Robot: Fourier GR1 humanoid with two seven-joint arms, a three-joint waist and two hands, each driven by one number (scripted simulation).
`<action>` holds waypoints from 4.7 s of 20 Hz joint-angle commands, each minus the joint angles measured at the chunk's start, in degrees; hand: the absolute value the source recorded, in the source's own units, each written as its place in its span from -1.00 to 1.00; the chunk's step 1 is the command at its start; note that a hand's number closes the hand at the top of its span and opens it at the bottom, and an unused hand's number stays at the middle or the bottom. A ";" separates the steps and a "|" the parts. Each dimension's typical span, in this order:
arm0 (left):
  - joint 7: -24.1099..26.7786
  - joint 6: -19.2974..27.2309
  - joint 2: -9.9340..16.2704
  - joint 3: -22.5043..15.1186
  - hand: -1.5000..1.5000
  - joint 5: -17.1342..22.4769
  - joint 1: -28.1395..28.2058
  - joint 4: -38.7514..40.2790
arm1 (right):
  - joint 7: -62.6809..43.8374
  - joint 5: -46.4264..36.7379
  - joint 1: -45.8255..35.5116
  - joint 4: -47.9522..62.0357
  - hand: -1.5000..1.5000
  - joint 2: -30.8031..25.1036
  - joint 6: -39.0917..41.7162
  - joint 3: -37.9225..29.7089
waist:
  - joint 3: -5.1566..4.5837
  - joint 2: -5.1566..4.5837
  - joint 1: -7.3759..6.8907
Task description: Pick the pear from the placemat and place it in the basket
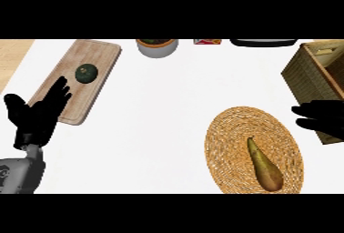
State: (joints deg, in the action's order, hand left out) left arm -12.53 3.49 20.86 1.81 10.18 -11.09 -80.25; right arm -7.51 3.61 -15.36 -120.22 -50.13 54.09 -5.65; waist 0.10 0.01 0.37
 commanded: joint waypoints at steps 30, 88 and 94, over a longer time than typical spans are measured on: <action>0.88 -4.64 -4.52 3.70 0.00 -3.46 2.28 -1.55 | 38.79 -52.03 8.97 28.51 -1.00 19.03 -23.98 14.69 | -0.10 0.02 -0.46; -0.74 -9.45 -7.52 3.44 0.00 -7.71 -4.17 -0.64 | -33.24 -63.76 -28.31 45.27 1.00 50.09 -68.54 -14.55 | -0.08 -1.59 -8.72; -0.94 -8.78 -7.56 3.45 0.00 -8.31 -6.06 0.52 | -48.88 -81.90 -43.00 54.70 1.00 50.12 -79.48 -12.65 | -0.48 -1.82 -8.12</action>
State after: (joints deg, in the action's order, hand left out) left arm -13.74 -5.35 13.51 5.84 2.42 -16.45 -80.07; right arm -46.86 -70.18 -49.77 -70.16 -0.14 -18.84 -18.79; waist -0.24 -1.77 -7.44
